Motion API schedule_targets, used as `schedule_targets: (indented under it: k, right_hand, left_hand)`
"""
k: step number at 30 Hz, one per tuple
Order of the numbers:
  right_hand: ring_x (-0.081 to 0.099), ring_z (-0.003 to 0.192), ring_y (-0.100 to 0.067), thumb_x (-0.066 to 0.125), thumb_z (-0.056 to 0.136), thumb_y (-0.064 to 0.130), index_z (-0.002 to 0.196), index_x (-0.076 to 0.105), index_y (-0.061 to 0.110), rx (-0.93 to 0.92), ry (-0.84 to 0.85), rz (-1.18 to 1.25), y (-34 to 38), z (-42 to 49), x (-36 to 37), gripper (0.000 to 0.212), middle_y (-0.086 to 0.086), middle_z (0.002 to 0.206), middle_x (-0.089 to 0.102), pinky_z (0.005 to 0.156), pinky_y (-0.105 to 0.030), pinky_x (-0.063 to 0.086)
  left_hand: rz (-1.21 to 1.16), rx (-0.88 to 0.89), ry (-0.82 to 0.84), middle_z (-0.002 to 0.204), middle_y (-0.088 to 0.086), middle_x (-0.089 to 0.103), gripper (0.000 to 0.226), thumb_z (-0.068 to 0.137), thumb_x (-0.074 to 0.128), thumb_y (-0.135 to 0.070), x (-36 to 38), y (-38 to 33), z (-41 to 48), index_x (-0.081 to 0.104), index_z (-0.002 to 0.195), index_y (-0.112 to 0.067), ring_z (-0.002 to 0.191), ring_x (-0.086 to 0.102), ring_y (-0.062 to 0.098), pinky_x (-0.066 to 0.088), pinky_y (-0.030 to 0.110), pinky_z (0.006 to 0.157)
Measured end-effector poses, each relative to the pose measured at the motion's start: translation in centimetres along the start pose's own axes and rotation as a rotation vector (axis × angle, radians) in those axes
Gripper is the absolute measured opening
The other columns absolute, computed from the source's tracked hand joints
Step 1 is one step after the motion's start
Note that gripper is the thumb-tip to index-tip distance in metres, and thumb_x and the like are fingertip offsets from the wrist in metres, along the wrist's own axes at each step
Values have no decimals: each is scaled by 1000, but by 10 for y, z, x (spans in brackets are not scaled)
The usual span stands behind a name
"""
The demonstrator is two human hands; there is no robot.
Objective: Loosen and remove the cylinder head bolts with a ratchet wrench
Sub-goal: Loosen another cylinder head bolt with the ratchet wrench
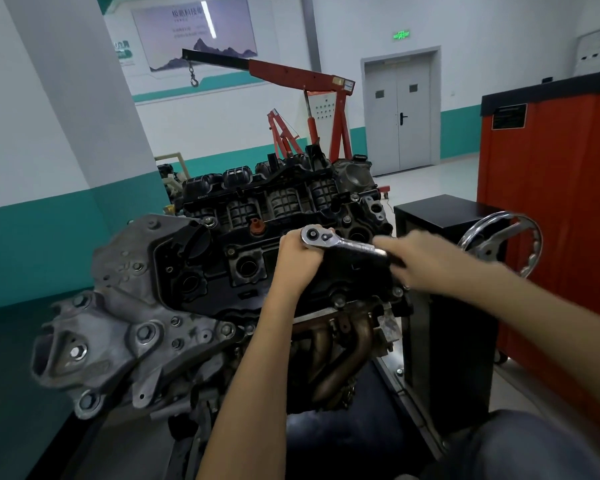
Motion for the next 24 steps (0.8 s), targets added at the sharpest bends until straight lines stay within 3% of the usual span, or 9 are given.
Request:
schedule_targets:
  k: [2, 4, 7, 11, 14, 17, 19, 21, 24]
  right_hand:
    - [45, 66, -15, 53, 90, 21, 116, 45, 26, -61, -62, -211, -1, 16, -17, 27, 6, 71, 44, 56, -23, 33]
    - [45, 67, -16, 53, 89, 22, 111, 44, 26, -29, -122, -182, 7, 12, -12, 24, 5, 73, 48, 59, -27, 38]
    - [56, 62, -20, 57, 86, 18, 96, 41, 25, 131, -154, 222, 35, -23, 29, 20, 0, 73, 56, 58, -34, 52]
    - [45, 48, -7, 55, 84, 9, 97, 41, 21, 293, -265, 728, 105, -35, 81, 22, 4, 59, 45, 43, -12, 32]
    - [45, 54, -8, 52, 85, 6, 110, 45, 15, 304, -267, 860, 130, -25, 94, 28, 3, 64, 44, 49, -16, 34]
    - [44, 50, -9, 53, 82, 7, 102, 45, 24, 215, -174, 713, 95, -29, 77, 28, 2, 63, 45, 49, -24, 37]
    - [48, 50, -10, 54, 82, 6, 94, 44, 30, 116, -77, 573, 54, -28, 54, 28, 1, 66, 49, 48, -27, 42]
    - [53, 55, -9, 56, 86, 11, 101, 48, 26, 34, 1, 254, 14, -13, 24, 23, 4, 70, 50, 51, -24, 45]
    - [55, 63, -11, 54, 90, 20, 110, 45, 22, -90, -6, -199, -10, 18, -14, 21, 7, 71, 50, 56, -23, 41]
  left_hand:
    - [-62, -21, -44, 57, -17, 61, 43, 90, 61, -5, -3, 3, 0, 63, 55, -29, 67, 58, 1, 44, 16, 68]
    - [-177, -49, -110, 61, -13, 61, 29, 92, 63, -10, -3, 6, -6, 56, 64, -16, 65, 59, -4, 43, 8, 65]
    - [-197, -28, -150, 57, -7, 35, 42, 96, 60, -17, 4, 6, -13, 35, 62, -14, 57, 35, 9, 34, 16, 57]
    - [-153, -44, -200, 49, -12, 23, 53, 95, 60, -16, 8, 0, -12, 24, 58, -22, 53, 21, 6, 24, 25, 56]
    - [-118, -69, -199, 57, -10, 23, 51, 95, 61, -19, 5, 0, -10, 25, 60, -25, 58, 23, 9, 26, 27, 61]
    - [-130, -70, -115, 56, -14, 29, 54, 93, 62, -21, 0, 6, -7, 29, 53, -36, 59, 29, 8, 29, 20, 60]
    - [-96, -34, -34, 49, -14, 31, 56, 93, 62, -19, 0, 7, -5, 35, 45, -31, 52, 29, 4, 29, 17, 54]
    - [-53, -4, 1, 47, -17, 43, 46, 92, 61, -14, 1, 6, -4, 50, 49, -25, 52, 39, -1, 34, 16, 56]
    - [-80, 11, -53, 65, -20, 66, 46, 90, 59, -8, 0, 3, -7, 70, 65, -44, 72, 57, 0, 44, 13, 67]
Point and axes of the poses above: each hand's wrist, its own z-axis towards the middle knuckle, its own x-axis out of the palm, y = z × x, the point moved 3 cm from there along z, towards the middle knuckle
